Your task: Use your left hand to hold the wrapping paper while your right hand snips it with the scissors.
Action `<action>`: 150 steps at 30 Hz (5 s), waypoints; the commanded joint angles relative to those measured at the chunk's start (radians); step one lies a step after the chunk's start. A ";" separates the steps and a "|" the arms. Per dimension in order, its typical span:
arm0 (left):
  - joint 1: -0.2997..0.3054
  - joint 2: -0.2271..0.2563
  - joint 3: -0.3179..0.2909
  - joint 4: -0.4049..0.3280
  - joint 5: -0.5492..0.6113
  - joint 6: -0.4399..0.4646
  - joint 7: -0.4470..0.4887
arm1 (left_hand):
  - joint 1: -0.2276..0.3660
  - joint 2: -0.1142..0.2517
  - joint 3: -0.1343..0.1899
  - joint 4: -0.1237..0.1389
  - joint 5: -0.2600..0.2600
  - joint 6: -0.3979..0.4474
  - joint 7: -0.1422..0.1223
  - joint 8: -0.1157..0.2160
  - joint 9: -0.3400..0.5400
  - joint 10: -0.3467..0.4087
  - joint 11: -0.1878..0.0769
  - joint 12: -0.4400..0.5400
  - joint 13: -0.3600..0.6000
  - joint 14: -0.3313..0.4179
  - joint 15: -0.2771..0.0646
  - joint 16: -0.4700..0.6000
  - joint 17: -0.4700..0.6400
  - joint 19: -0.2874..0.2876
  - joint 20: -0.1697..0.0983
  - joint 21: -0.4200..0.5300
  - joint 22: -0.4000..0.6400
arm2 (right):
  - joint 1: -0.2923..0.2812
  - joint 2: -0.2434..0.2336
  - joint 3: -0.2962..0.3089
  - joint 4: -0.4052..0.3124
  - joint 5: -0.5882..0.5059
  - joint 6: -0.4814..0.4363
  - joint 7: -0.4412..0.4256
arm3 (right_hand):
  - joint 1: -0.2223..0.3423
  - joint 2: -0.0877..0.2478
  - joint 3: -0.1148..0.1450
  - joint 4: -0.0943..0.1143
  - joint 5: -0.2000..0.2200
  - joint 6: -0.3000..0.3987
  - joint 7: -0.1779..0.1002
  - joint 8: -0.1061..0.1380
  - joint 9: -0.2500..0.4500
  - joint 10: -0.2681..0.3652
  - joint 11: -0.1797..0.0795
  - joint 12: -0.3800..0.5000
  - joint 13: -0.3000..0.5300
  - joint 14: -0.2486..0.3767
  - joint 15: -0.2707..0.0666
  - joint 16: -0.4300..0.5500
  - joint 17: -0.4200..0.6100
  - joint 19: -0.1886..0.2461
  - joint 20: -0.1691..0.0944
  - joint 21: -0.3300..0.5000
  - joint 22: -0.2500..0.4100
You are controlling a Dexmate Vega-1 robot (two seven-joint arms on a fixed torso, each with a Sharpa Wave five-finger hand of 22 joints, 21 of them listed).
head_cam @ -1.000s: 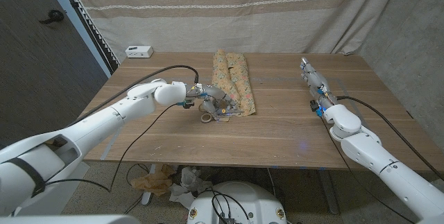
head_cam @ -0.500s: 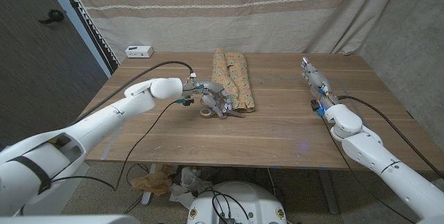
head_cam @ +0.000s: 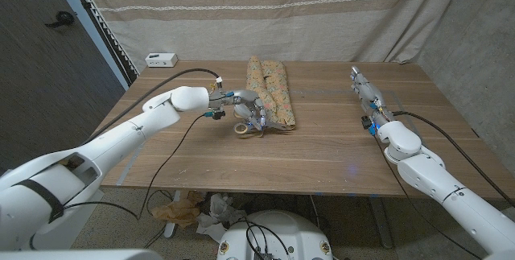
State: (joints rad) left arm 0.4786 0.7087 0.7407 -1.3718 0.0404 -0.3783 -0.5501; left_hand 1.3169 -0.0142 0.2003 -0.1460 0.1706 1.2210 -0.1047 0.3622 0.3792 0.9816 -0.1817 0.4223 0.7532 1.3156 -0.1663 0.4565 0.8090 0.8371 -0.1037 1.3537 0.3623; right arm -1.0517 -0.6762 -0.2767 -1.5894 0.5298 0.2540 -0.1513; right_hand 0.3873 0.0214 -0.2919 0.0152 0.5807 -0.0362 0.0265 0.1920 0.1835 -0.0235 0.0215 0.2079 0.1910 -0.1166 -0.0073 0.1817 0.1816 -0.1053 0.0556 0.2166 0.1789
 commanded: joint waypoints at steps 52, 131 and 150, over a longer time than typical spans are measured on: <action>0.004 -0.140 -0.173 0.219 -0.754 0.334 -0.313 | -0.146 -0.033 0.328 0.051 0.086 -0.102 -0.049 0.032 0.086 0.097 -0.032 -0.044 -0.033 0.005 -0.071 -0.228 -0.241 -0.123 -0.040 -0.260 -0.195 | 0.016 0.038 0.000 0.042 -0.017 0.037 -0.029 | 0.019 0.014 -0.004 -0.006 0.010 -0.002 0.005 0.005 0.005 -0.008 0.005 0.006 0.001 -0.001 0.000 0.005 0.002 0.007 -0.002 -0.009 0.004; 0.099 -0.339 -0.312 0.246 -0.985 0.330 -0.185 | -0.217 -0.032 0.416 0.032 0.069 -0.228 -0.054 0.083 0.182 0.040 -0.035 -0.025 -0.014 -0.062 -0.073 -0.269 -0.421 -0.169 0.019 -0.467 -0.176 | 0.039 0.018 -0.012 0.088 0.026 0.040 0.054 | 0.025 0.023 -0.006 -0.009 0.010 -0.011 0.003 0.004 0.005 -0.002 0.011 0.013 0.003 0.016 0.012 0.010 0.005 0.024 0.023 -0.008 0.006; 0.149 -0.406 -0.344 0.214 -1.053 0.335 -0.129 | -0.177 -0.037 0.376 -0.011 0.052 -0.155 0.011 0.126 0.179 0.069 -0.033 -0.015 -0.047 0.046 -0.072 -0.220 -0.406 -0.348 -0.025 -0.576 -0.189 | 0.037 0.019 -0.001 0.109 0.041 0.060 0.066 | 0.026 0.025 -0.007 -0.009 0.009 -0.010 0.001 0.005 0.005 -0.007 0.003 0.012 0.004 0.016 0.012 0.009 0.005 0.026 0.022 -0.008 0.007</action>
State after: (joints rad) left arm 0.5929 0.3490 0.4181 -1.1355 -0.9790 -0.0330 -0.7138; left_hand 1.0917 -0.0530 0.5574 -0.1667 0.2231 1.0413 -0.1124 0.4775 0.5683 0.9856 -0.1782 0.3907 0.7150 1.3227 -0.2092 0.2403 0.4022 0.5270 -0.0518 0.8019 0.1725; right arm -1.0124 -0.6580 -0.2832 -1.4928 0.5627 0.2971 -0.0942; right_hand 0.4071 0.0412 -0.2961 0.0114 0.5844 -0.0415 0.0322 0.1920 0.1835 -0.0272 0.0249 0.2152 0.1932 -0.1055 0.0036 0.1894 0.1839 -0.0785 0.0751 0.2091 0.1840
